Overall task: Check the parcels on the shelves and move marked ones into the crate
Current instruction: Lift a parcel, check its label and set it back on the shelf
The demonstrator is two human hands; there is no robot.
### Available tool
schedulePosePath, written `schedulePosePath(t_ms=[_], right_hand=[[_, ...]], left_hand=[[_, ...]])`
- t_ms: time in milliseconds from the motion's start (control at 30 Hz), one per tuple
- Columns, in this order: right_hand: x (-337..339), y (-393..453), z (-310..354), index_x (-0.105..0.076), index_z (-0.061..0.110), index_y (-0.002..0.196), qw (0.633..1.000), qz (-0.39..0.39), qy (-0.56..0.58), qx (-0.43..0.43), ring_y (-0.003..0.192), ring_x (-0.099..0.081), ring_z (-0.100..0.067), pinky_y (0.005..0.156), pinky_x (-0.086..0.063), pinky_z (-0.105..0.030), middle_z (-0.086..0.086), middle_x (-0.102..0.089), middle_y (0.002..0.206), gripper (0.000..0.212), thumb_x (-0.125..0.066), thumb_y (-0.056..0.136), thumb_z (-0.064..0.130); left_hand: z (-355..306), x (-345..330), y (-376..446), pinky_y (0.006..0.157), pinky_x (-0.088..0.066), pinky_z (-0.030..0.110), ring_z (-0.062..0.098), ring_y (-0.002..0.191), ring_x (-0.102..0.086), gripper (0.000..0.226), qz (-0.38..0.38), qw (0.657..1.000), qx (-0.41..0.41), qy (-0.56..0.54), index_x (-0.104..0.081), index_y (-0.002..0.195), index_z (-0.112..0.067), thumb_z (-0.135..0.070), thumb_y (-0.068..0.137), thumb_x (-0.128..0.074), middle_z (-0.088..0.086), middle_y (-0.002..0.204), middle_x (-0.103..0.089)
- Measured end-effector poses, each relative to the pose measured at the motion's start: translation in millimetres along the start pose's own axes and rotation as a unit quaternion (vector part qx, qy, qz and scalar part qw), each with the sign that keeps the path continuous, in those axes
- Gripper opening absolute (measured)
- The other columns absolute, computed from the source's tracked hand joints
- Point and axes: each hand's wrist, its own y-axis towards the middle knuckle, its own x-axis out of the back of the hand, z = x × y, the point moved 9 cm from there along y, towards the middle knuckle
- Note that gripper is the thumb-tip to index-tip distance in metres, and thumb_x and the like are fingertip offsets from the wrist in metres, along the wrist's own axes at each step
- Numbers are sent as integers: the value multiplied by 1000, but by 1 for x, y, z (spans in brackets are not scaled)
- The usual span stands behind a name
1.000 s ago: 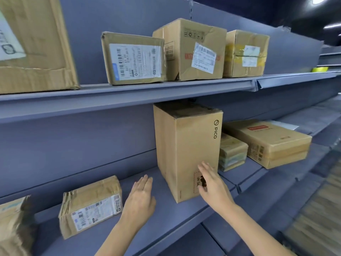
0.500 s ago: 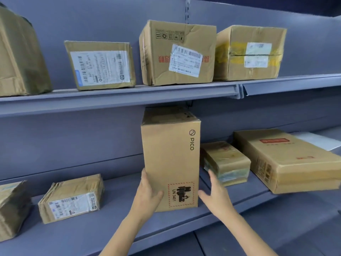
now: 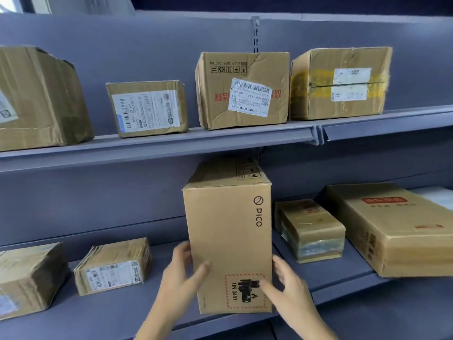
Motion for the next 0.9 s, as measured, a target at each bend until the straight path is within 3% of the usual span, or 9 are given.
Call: schedulePosePath(t_ms=[100,167,267,333,400,500,667,800,900], right_hand=[[26,15,54,-38,44,126,994,-34,71,78,112,-47,6,97,-41,-26,25,-49,121,50,-63,86,27],[44,32,89,-49,37,120,980,-54,162,102,109,-54,0,94,-44,-26,17,-58,118,33,-57,89,31],[54,57,120,-62,21,106,969,-44,239,41,97,-61,-16,81,-47,-29,-2,-68,102,32,-43,94,44],[45,59,131,-58,25,107,973,-12,230,18,90,-60,-13,74,-45,-26,2,-66,91,27,-42,95,43],[42,53,137,-55,28,116,975,-26,219,32,91,-58,-11,78,-44,-27,9,-62,89,26,-41,96,38],[41,32,135,-58,23,119,971,-56,223,62,99,-60,-11,85,-46,-27,2,-66,106,32,-42,96,38],[27,-7,136,-37,35,141,970,-67,194,130,125,-46,-6,109,-36,-37,13,-50,137,69,-49,80,64],[5,-31,148,-21,44,142,973,-104,101,180,135,-32,0,114,-29,-34,18,-34,147,72,-47,78,64],[-6,-38,158,-15,53,131,967,-121,64,215,136,-21,7,116,-21,-27,26,-22,147,58,-44,81,52]], left_hand=[[-44,32,24,97,-39,29,13,120,-49,59,-61,996,-35,-47,-35,140,-15,-33,89,-58,-2,132,-52],[-76,47,44,94,-35,26,12,117,-47,58,-83,993,-41,-79,-40,138,-14,-42,90,-54,-2,132,-51],[-99,56,76,90,-37,32,20,113,-49,55,-86,989,8,-122,-47,132,-10,-46,90,-50,6,129,-53],[-101,51,83,88,-38,33,24,112,-50,52,-78,991,33,-102,-46,133,-8,-38,91,-50,10,129,-53],[-98,48,78,90,-38,34,27,116,-48,50,-88,993,33,-69,-44,136,-8,-31,92,-47,11,132,-51],[-96,57,57,92,-37,33,25,120,-46,45,-122,988,10,-96,-45,135,-9,-24,92,-46,8,135,-49],[-91,79,19,94,-32,25,11,115,-41,46,-172,976,-20,-136,-42,138,-15,-17,92,-44,0,139,-46],[-103,106,0,107,-24,31,22,127,-36,55,-215,972,-87,39,-55,128,-10,-26,82,-28,5,137,-50],[-108,109,4,98,-28,33,26,113,-43,40,-168,970,-86,153,-66,102,-14,-27,89,-31,10,126,-58]])
